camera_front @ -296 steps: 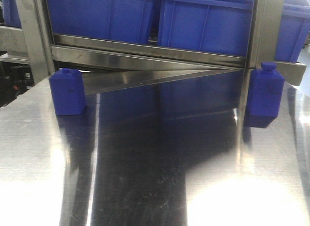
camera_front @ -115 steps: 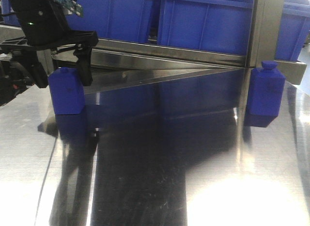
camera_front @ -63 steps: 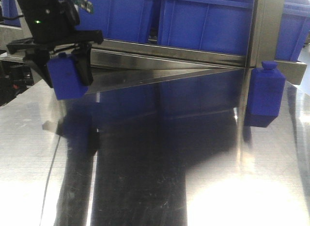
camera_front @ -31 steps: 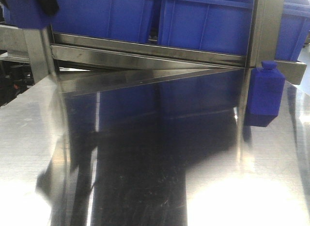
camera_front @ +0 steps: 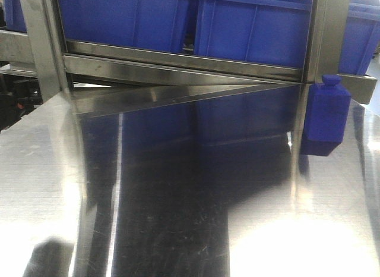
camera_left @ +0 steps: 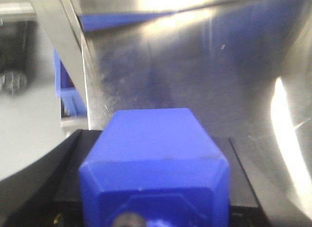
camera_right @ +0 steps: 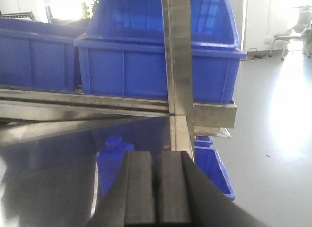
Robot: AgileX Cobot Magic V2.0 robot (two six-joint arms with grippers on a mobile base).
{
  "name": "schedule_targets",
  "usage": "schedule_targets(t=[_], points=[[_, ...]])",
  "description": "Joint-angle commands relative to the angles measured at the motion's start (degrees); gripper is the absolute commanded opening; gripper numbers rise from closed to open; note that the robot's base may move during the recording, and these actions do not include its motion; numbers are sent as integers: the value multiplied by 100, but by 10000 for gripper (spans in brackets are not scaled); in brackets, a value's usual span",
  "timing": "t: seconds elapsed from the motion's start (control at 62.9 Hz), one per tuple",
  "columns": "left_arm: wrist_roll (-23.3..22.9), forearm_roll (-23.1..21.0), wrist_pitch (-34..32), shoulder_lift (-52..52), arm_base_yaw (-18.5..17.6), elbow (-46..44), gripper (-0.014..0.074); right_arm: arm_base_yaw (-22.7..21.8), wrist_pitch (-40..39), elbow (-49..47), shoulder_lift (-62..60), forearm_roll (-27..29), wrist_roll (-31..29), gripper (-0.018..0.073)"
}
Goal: Pick and sort blue part to right shelf
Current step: 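Reach the right gripper down and grasp the other blue block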
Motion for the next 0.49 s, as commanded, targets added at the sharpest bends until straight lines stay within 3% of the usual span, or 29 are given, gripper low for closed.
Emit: schedule_targets(t=[0.0, 0.143, 0.365, 0.477], points=[[-2, 45, -1004, -741, -51, 402, 340, -20, -184, -645, 410, -77, -21, 61], [-2, 45, -1474, -1654, -51, 1079, 318, -15, -160, -1350, 1294, -103, -21, 160], [-2, 45, -1485, -2567, -51, 1447, 315, 0, 103, -2633, 2943, -103, -21, 627], [-2, 45, -1485, -2654, -51, 1452, 315, 0, 468, -3087, 3776, -79, -21, 615]])
